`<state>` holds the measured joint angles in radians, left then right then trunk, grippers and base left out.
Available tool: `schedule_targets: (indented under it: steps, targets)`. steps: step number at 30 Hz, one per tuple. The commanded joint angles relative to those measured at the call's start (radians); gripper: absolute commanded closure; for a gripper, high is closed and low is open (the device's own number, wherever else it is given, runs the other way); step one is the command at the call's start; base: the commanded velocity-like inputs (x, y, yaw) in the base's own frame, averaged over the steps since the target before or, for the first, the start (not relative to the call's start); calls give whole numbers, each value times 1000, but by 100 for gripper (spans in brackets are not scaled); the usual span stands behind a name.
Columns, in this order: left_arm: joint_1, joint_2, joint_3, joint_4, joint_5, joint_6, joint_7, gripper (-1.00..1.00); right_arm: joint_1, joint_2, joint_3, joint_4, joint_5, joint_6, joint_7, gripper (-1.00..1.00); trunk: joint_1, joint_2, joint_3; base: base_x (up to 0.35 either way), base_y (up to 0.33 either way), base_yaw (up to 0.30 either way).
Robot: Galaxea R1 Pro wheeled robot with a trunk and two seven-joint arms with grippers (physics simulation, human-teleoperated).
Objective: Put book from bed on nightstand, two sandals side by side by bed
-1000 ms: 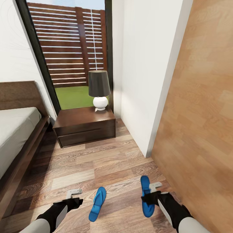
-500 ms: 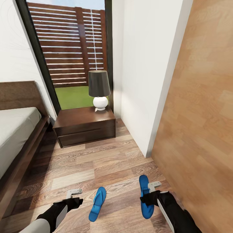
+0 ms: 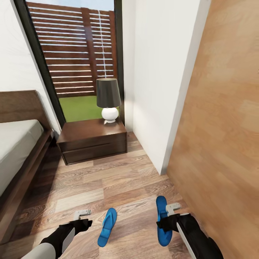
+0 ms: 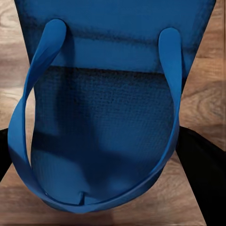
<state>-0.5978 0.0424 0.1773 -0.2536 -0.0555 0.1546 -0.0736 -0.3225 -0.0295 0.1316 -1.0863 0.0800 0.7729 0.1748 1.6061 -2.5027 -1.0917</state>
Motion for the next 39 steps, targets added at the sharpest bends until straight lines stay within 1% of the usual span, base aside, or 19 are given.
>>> schedule_targets:
  steps: [1,11,15,21,29,39]
  targets:
    - [0,0,8,-2,-6,7,-6,-100,0,-1,2,-2,8,6,5,100,0,0,-1,0,0,-210]
    - [0,0,8,-3,-6,6,-7,-100,2,0,3,-7,7,13,6,100,0,0,-1,0,0,-258]
    - [0,-1,8,-3,-6,6,-7,-100,2,-1,3,-7,7,13,6,100,0,0,-1,0,0,-147]
    - [1,-1,8,-3,-6,6,-8,-100,3,1,3,-7,7,14,6,100,0,0,-1,0,-16,-38]
    - [1,0,8,-3,-6,6,-12,-100,3,5,8,-6,8,15,6,100,0,0,-1,0,-113,-6]
    - [1,1,7,-3,-6,5,-12,-100,3,6,13,-4,8,15,5,100,0,0,-1,0,-22,-1]
